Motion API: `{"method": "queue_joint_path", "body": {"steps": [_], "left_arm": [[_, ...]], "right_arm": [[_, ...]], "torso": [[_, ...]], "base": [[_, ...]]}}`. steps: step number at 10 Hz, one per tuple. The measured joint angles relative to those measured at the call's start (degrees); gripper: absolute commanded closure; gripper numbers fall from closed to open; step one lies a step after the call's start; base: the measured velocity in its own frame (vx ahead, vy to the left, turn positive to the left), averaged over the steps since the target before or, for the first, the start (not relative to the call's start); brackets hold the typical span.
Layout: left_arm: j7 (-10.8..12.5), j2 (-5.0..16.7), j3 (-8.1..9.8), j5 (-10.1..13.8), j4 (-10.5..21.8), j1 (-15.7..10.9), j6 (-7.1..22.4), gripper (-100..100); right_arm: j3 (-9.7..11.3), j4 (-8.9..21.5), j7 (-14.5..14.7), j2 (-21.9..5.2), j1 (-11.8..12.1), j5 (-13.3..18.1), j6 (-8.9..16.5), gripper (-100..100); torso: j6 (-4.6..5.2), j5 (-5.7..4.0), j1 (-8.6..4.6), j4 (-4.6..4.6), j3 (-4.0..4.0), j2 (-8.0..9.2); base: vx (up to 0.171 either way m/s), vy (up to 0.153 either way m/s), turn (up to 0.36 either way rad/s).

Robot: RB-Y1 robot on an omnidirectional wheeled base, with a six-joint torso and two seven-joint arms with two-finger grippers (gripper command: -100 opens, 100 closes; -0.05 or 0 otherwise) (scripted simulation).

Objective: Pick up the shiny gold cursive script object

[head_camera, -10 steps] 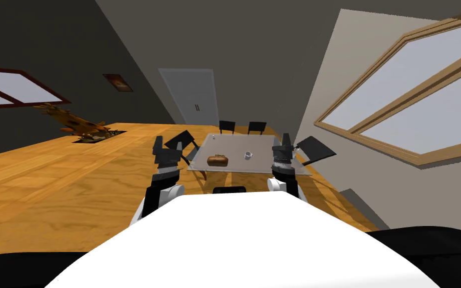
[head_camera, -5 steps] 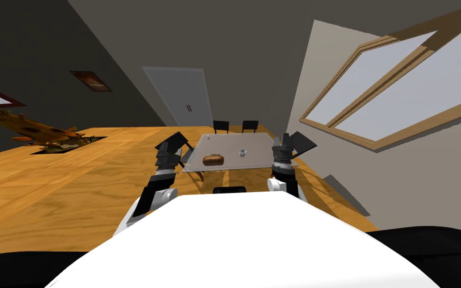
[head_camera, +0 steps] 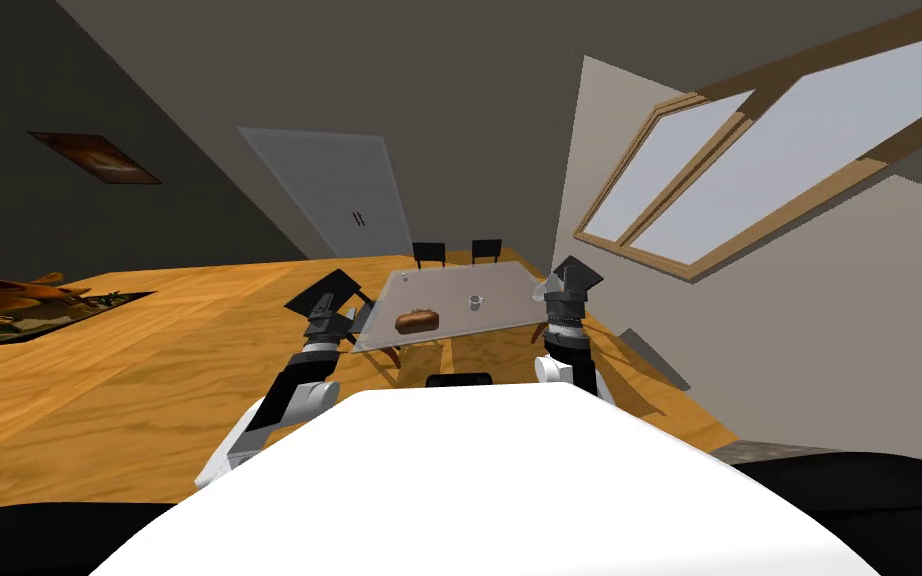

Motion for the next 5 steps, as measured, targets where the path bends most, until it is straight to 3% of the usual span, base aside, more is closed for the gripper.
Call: {"method": "queue_joint_path", "body": {"steps": [5], "left_arm": [[1.0, 3.8, 3.88, 2.6, 5.1, 0.7, 5.8, -100]], "right_arm": [[0.0, 0.0, 0.0, 0.0, 0.0, 0.0, 0.0, 0]], "torso": [[0.06, 0.01, 0.04, 0.00, -0.01, 0.00]], "base": [[-0.025, -0.003, -0.218]]}}
